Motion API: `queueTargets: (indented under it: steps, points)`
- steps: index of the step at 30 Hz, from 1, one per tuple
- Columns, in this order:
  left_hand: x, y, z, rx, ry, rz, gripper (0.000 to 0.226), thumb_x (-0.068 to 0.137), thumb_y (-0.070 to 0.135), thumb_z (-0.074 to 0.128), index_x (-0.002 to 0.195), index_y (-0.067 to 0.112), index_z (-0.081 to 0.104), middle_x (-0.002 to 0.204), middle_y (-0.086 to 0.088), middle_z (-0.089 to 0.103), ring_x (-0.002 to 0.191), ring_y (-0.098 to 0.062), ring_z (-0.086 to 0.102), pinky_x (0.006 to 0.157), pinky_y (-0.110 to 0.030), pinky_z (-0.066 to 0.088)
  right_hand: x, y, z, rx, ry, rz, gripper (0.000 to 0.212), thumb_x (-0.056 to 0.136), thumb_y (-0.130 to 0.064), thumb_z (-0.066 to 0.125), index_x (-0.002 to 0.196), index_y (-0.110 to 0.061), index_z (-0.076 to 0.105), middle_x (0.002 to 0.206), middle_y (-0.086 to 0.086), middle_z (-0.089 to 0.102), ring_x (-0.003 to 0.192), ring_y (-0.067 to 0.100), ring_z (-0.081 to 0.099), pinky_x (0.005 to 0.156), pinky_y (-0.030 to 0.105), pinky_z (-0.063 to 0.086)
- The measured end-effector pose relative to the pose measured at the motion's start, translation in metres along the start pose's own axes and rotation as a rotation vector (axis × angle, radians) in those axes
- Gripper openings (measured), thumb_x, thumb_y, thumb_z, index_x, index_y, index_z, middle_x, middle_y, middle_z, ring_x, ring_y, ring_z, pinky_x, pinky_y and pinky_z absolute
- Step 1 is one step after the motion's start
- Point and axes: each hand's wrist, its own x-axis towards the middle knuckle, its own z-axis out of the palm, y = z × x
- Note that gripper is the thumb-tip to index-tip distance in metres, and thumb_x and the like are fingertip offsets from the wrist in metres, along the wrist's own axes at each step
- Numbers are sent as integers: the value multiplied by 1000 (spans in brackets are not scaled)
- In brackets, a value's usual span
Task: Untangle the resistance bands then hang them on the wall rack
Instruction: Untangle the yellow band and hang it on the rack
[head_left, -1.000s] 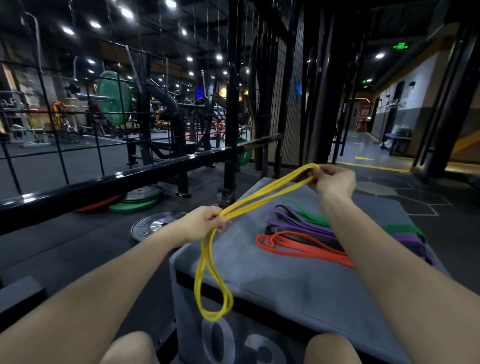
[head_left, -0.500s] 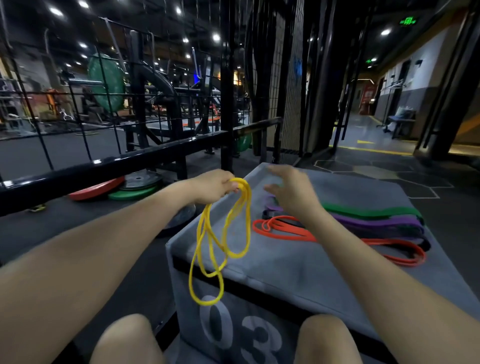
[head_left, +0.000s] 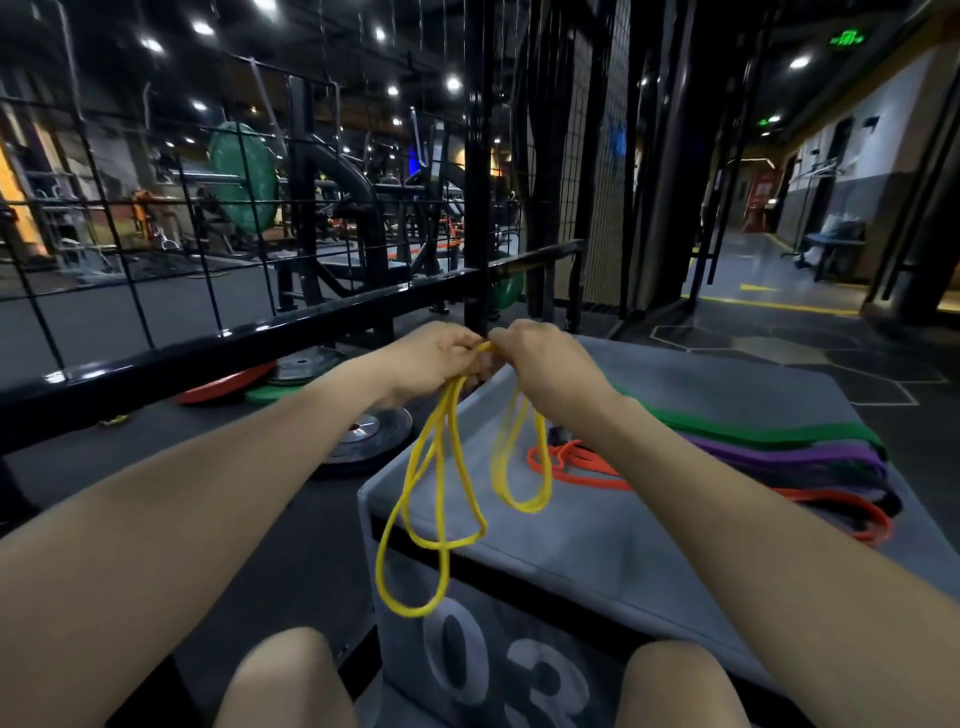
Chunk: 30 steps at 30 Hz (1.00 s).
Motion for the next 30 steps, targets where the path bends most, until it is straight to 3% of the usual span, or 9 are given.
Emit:
queueTargets:
  steps: [3, 6, 9, 11, 13, 16, 20, 26, 30]
  points:
    - [-13, -4, -8, 46, -10, 2, 10, 93, 15, 53, 85, 18, 58, 70, 4, 56, 56, 3, 53, 56, -13, 43, 5, -7, -4, 24, 37, 18, 22, 83, 10, 39, 83, -12, 37, 84, 7, 36, 71, 25, 38, 57, 32, 23]
    - [-31, -8, -22, 47, 48, -16, 8, 94, 11, 51, 97, 14, 58, 75, 3, 58, 64, -2, 56, 67, -21, 49, 17, -19, -5, 70, 77, 11, 19, 84, 7, 41, 82, -11, 39, 76, 5, 35, 60, 23, 33, 49, 33, 21]
    - [-53, -14, -43, 28, 112, -38, 9, 93, 10, 51, 98, 15, 56, 79, -2, 56, 71, -7, 57, 77, -29, 52, 37, -36, -7, 135, 128, -11, 16, 86, 5, 41, 82, -11, 42, 78, 7, 39, 66, 26, 41, 52, 33, 27]
    - [-67, -17, -59, 23, 160, -54, 12, 94, 10, 50, 103, 15, 55, 80, -5, 55, 69, -6, 57, 73, -27, 52, 50, -47, -8, 154, 138, -24, 16, 87, 3, 41, 83, -12, 42, 74, 4, 38, 66, 26, 42, 48, 32, 25]
    - [-79, -15, -78, 39, 238, -65, 18, 94, 10, 49, 111, 15, 53, 81, -4, 56, 68, -5, 57, 69, -24, 52, 65, -59, -10, 262, 173, -25, 16, 87, 2, 40, 79, -11, 44, 71, 5, 43, 66, 28, 47, 50, 35, 32]
    - [-94, -3, -110, 65, 402, 1, 23, 93, 4, 50, 110, 18, 50, 91, -5, 58, 78, -14, 56, 79, -34, 48, 93, -77, -13, 411, 244, -23, 20, 84, 7, 43, 90, -2, 60, 85, 18, 62, 79, 36, 59, 69, 45, 51]
    - [-116, 15, -159, 270, 618, 50, 28, 87, 5, 60, 108, 23, 53, 103, 5, 63, 95, -13, 63, 90, -38, 52, 132, -106, -25, 545, 298, -32, 19, 86, 4, 45, 91, 0, 63, 81, 17, 64, 75, 34, 60, 63, 39, 47]
    - [-149, 51, -227, 732, 996, 123, 23, 77, 16, 73, 99, 17, 67, 93, 7, 64, 85, -9, 60, 79, -12, 43, 178, -163, -43, 730, 408, -154, 23, 95, -6, 41, 97, -1, 64, 86, 14, 64, 78, 26, 57, 73, 38, 46]
    - [-160, 72, -264, 873, 1154, 196, 20, 75, 18, 75, 95, 15, 72, 88, 8, 64, 79, -6, 57, 71, -3, 39, 210, -201, -61, 747, 487, -232, 23, 93, -4, 41, 75, -13, 53, 70, 8, 54, 70, 25, 52, 57, 33, 31]
